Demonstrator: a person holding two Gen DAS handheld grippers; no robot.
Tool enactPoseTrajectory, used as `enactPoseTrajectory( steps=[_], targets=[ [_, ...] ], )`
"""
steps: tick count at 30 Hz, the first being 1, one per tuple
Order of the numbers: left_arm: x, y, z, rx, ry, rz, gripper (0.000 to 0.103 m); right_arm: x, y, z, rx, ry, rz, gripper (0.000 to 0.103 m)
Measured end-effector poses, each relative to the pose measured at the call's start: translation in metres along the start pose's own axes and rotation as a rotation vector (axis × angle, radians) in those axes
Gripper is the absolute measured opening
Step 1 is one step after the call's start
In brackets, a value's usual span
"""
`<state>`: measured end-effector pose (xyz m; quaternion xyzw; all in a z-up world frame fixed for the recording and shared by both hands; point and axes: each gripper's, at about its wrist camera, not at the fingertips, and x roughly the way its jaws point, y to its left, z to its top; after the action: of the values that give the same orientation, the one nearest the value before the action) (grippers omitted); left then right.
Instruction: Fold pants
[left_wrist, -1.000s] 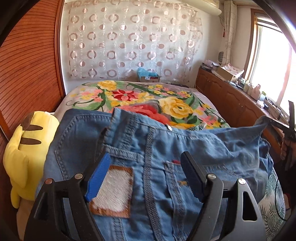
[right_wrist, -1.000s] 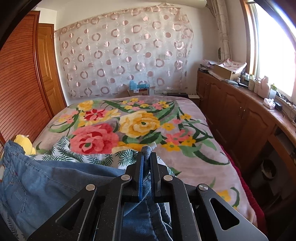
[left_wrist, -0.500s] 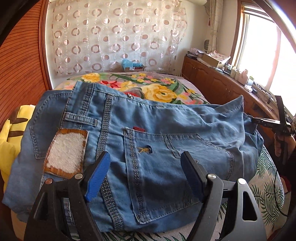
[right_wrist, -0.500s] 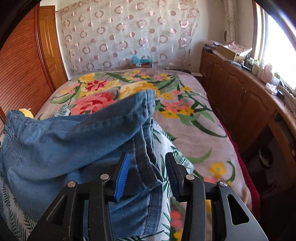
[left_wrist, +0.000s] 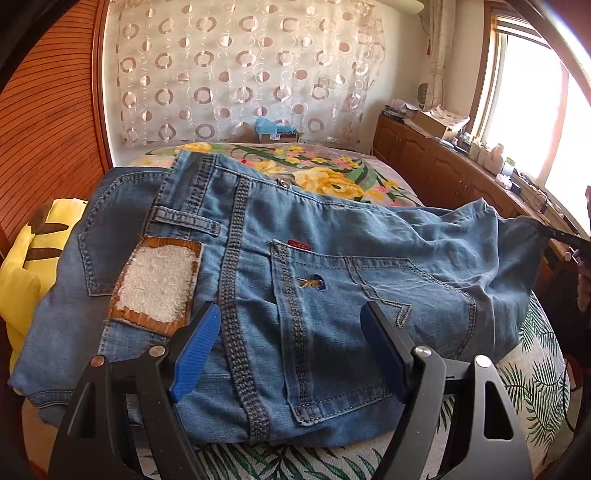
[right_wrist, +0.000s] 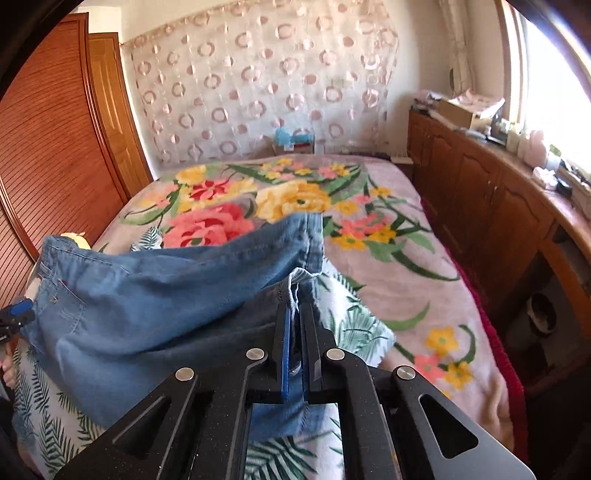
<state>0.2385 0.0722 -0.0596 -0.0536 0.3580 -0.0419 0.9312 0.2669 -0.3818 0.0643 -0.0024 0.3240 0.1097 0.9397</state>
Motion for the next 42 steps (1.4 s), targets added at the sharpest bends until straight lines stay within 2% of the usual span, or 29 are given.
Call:
enactPoseTrajectory(
  steps=[4,7,9,10,11,13,16,23,28,34,35,36,39,42],
  targets=[
    [-0.002,0.008,0.0,-0.012,-0.005,0.015,0.079,-0.012,-0.007,-0.024,-0.006,0.054,-0.051,0.004],
    [-0.003,0.012,0.0,-0.022,-0.008,0.026,0.079,0.003,-0.011,-0.043,-0.004,0.151,-0.091,0.004],
    [-0.004,0.015,0.0,-0.024,-0.01,0.034,0.079,0.01,-0.014,-0.049,-0.003,0.177,-0.11,0.004],
    [-0.005,0.016,0.001,-0.024,-0.01,0.039,0.079,0.012,-0.014,-0.049,-0.003,0.177,-0.11,0.01],
    [-0.006,0.018,0.001,-0.025,-0.011,0.046,0.079,0.013,-0.013,-0.047,-0.004,0.169,-0.115,0.015],
    [-0.006,0.021,0.002,-0.027,-0.014,0.053,0.079,0.016,-0.007,-0.036,-0.005,0.14,-0.122,0.032],
    [-0.007,0.025,0.003,-0.035,-0.017,0.066,0.079,0.025,0.002,-0.019,-0.009,0.096,-0.091,0.045],
    [-0.007,0.034,-0.002,-0.047,-0.006,0.096,0.079,0.082,0.0,0.007,-0.018,0.092,-0.039,0.048],
    [-0.008,0.04,-0.007,-0.051,-0.001,0.109,0.079,0.124,-0.011,0.021,-0.009,0.153,-0.049,0.05],
    [-0.012,0.047,-0.006,-0.057,-0.005,0.128,0.079,0.139,-0.02,0.035,0.07,0.213,0.024,0.048],
    [-0.012,0.049,-0.006,-0.06,-0.006,0.133,0.079,0.141,-0.019,0.037,0.07,0.219,0.046,0.04],
    [-0.013,0.051,-0.006,-0.065,-0.006,0.135,0.079,0.144,-0.018,0.044,0.061,0.225,0.063,0.018],
    [-0.013,0.054,-0.008,-0.072,-0.007,0.139,0.079,0.141,-0.011,0.052,0.019,0.195,0.103,0.013],
    [-0.014,0.056,-0.009,-0.078,-0.01,0.142,0.079,0.131,-0.015,0.066,-0.002,0.097,0.02,0.013]
  ],
)
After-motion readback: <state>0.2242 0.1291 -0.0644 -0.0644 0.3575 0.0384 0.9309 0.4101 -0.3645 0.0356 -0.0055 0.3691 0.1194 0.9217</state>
